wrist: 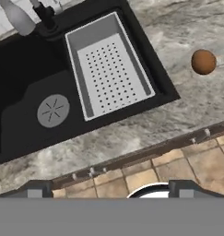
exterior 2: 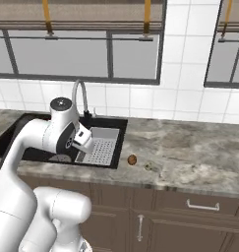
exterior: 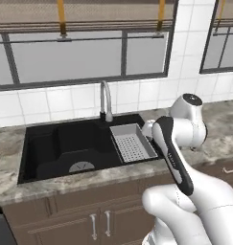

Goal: Gather the eggs and milk located in the vicinity of the sink area and place them right next to the bowl.

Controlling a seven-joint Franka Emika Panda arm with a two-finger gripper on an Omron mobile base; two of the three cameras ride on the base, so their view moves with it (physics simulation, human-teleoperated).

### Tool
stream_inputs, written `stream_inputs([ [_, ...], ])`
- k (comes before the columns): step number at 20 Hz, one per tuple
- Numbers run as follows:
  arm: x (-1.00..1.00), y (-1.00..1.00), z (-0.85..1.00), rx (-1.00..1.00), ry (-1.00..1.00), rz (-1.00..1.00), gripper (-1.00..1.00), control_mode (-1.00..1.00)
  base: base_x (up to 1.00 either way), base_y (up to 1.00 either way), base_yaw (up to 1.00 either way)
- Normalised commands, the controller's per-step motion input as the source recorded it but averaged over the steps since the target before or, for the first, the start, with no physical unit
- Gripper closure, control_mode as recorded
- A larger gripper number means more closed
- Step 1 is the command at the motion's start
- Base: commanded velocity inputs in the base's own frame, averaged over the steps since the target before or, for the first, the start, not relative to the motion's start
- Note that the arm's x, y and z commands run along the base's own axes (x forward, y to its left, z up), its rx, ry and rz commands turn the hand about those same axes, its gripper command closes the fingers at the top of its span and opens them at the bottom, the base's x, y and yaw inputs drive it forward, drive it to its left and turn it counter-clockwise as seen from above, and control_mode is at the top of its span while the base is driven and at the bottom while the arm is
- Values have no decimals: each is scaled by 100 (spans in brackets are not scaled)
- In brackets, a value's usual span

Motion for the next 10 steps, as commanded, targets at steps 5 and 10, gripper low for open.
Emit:
stream_inputs([
  [5, 0, 0, 0, 0, 0, 0, -100, 100, 4, -95, 29],
  [10, 0, 0, 0, 0, 0, 0, -100, 100, 66, -48, 7],
])
